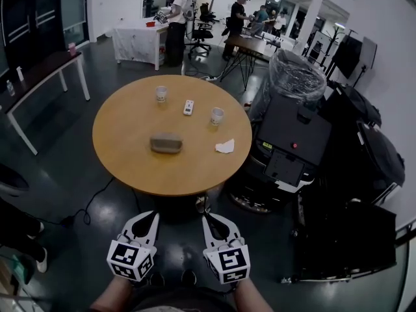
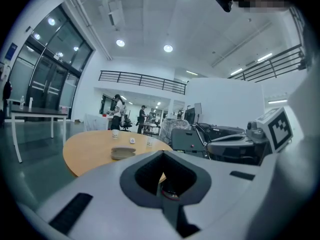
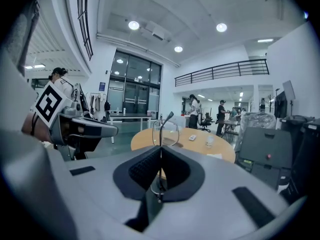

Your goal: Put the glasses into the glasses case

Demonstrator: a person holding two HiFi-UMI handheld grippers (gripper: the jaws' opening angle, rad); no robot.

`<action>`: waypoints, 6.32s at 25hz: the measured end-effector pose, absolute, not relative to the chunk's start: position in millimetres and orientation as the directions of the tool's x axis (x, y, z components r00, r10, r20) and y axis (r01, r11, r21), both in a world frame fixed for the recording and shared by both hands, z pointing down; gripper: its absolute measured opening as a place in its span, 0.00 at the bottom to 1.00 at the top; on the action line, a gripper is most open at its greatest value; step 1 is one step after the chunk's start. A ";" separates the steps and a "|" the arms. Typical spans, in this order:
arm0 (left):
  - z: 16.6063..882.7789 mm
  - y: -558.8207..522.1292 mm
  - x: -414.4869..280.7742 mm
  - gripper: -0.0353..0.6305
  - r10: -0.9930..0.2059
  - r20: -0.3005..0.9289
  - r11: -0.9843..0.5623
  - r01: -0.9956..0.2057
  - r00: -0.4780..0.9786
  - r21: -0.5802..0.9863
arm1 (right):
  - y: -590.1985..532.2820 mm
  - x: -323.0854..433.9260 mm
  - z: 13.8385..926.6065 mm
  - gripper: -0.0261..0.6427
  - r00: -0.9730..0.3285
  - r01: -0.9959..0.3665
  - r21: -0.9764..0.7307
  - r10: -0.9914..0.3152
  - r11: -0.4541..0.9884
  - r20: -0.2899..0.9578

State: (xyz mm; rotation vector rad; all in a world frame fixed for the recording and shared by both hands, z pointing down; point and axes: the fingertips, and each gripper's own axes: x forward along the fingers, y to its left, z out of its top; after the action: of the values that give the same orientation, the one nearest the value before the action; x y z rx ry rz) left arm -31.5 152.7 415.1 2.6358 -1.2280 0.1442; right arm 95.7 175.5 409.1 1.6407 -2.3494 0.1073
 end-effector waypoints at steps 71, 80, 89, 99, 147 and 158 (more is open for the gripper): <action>507.5 -181.5 -60.2 0.06 -0.628 0.324 -0.679 -0.702 0.708 0.217 | -164.7 31.5 500.2 0.03 -0.289 -0.894 0.160 -0.813 0.418 0.506; 528.0 -193.8 -33.2 0.06 -0.629 0.393 -0.665 -0.726 0.671 0.175 | -159.6 40.2 535.5 0.03 -0.344 -0.745 0.254 -0.683 0.616 0.644; 560.2 -212.8 -24.0 0.06 -0.637 0.474 -0.626 -0.767 0.607 0.140 | -166.7 48.6 569.6 0.03 -0.382 -0.678 0.207 -0.579 0.705 0.720; 599.4 -235.6 -9.0 0.06 -0.605 0.560 -0.619 -0.777 0.566 0.116 | -171.7 61.1 600.0 0.03 -0.351 -0.610 0.179 -0.466 0.772 0.813; 624.7 -242.4 -8.4 0.06 -0.554 0.594 -0.650 -0.749 0.583 0.129 | -252.7 6.6 638.1 0.03 -0.274 -0.278 0.395 -0.467 0.876 0.841; 625.0 -241.7 -8.3 0.06 -0.549 0.601 -0.652 -0.747 0.581 0.126 | -253.9 6.6 641.8 0.03 -0.316 -0.286 0.378 -0.459 0.880 0.830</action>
State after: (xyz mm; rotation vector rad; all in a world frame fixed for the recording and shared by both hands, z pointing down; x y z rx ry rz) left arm -8.3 -241.7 625.0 2.4476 -1.0503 0.7484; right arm 6.6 -253.9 641.8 0.5492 -1.9213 -0.1924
